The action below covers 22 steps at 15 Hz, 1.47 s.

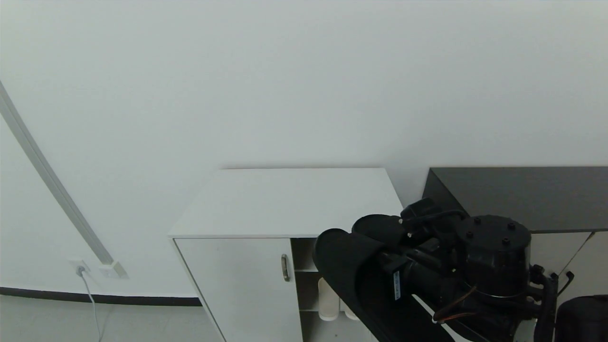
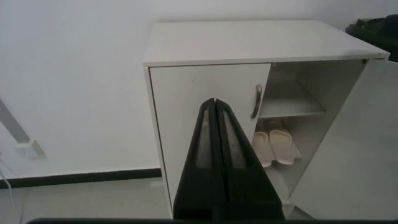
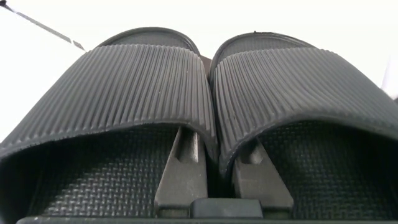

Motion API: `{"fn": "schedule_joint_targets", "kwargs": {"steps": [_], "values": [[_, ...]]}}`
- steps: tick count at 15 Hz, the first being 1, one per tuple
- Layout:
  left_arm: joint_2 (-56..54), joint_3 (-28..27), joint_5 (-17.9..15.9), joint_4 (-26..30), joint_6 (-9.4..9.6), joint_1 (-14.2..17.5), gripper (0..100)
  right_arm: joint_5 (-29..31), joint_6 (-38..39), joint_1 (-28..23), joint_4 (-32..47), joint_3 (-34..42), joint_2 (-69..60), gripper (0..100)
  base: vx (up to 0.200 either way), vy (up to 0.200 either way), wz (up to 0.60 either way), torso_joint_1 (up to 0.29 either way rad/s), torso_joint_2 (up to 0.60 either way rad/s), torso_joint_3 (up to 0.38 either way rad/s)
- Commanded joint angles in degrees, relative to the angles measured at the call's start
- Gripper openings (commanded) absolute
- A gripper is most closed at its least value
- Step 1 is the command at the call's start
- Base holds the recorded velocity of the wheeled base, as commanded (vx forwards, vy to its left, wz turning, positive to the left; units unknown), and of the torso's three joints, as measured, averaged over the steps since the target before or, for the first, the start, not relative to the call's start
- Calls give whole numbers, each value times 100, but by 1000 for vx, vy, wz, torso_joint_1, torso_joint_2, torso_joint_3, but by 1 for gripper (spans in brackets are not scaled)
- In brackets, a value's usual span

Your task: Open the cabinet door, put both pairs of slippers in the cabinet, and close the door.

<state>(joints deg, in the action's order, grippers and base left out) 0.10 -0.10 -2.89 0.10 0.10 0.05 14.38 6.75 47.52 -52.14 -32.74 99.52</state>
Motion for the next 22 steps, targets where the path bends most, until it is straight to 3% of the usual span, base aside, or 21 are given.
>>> {"fn": "schedule_joint_targets", "kwargs": {"steps": [1,8,22], "values": [[-1,1,-1,-1,-1,4,0,3,1,3,2,5,58,0,0,0,0,0,0,0],[-1,1,-1,-1,-1,4,0,-32,-7,12,-130,102,93,0,0,0,0,-14,37,19],[-1,1,8,-1,-106,4,0,-23,-25,29,-350,269,199,0,0,0,0,-198,463,264]]}}
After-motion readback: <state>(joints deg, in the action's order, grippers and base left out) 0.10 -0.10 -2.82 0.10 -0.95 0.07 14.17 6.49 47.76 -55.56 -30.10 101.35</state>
